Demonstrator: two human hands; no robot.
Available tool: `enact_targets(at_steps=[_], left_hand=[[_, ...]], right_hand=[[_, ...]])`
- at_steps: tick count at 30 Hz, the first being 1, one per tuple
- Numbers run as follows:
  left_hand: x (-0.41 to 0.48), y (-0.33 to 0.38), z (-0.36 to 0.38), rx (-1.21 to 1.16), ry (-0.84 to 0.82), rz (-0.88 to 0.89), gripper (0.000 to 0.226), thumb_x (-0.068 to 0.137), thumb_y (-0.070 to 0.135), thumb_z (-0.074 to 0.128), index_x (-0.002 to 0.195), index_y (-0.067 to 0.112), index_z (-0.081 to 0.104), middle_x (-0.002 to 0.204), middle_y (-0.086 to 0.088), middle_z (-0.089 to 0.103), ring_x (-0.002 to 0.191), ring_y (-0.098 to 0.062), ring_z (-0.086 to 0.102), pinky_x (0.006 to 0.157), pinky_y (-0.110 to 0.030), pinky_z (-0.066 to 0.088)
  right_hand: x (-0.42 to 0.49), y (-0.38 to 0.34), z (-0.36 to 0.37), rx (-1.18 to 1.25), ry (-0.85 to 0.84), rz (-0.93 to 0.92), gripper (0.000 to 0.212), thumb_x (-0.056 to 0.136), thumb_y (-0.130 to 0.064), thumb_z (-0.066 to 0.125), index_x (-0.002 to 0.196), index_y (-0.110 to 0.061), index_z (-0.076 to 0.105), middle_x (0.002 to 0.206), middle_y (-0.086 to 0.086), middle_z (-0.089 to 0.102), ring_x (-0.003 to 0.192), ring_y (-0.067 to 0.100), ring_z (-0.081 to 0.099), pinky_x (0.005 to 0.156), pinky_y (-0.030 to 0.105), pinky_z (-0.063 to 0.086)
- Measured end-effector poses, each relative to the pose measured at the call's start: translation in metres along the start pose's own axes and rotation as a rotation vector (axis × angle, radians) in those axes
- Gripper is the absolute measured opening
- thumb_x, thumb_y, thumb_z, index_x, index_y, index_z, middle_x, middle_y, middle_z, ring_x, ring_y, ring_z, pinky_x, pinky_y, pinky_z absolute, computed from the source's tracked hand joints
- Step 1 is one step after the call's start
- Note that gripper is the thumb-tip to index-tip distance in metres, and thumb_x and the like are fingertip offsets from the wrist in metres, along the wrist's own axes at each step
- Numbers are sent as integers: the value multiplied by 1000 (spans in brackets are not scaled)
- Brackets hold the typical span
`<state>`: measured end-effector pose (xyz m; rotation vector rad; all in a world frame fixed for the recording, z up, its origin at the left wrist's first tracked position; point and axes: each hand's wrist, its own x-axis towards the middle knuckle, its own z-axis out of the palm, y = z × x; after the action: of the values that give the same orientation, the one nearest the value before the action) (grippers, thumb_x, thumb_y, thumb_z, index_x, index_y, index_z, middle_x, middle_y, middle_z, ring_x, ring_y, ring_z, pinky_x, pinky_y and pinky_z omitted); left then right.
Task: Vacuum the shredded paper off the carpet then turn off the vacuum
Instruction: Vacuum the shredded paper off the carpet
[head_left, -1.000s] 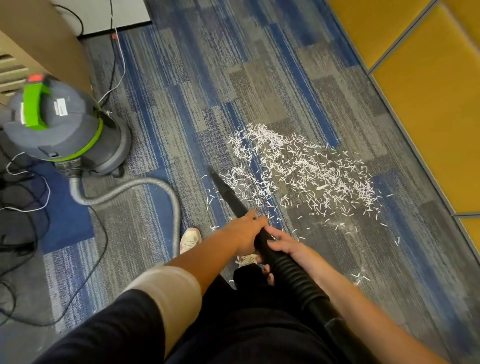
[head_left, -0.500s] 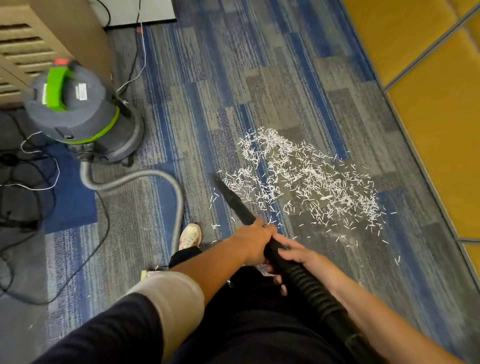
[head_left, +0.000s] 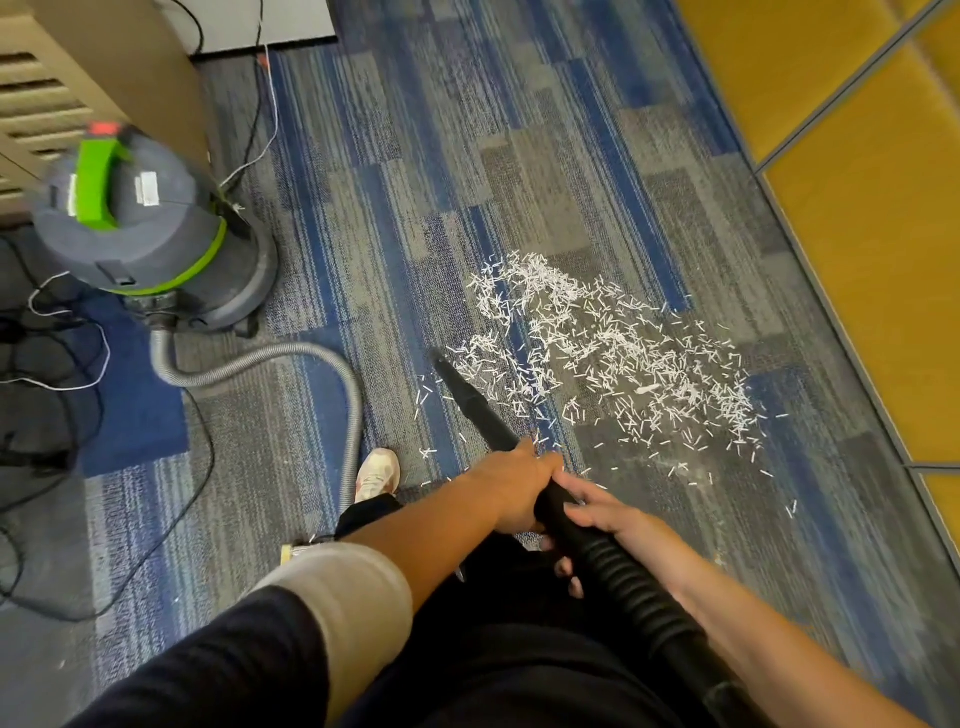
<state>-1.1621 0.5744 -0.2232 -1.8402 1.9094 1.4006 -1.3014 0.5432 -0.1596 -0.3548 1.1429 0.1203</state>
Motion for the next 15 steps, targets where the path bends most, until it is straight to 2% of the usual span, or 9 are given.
enact_targets(at_steps=[9,15], left_hand=[[-6,-12,-8,-1,-3,0,44,83,26,67,118,17,42,119,-10,38,106,-36,56,87,-44,48],[-9,-27,-13,51,-76,44,47,83,27,65,122,19,40,133,-14,32,111,-41,55,92,-47,48]], right_hand=[[4,4,15,37,-1,-38,51,93,-4,44,136,-30,44,75,24,58,44,28,56,38,29,49],[7,14,34,94,28,-74,53,94,-4,43,138,-32,42,73,22,57,43,27,56,37,28,48]])
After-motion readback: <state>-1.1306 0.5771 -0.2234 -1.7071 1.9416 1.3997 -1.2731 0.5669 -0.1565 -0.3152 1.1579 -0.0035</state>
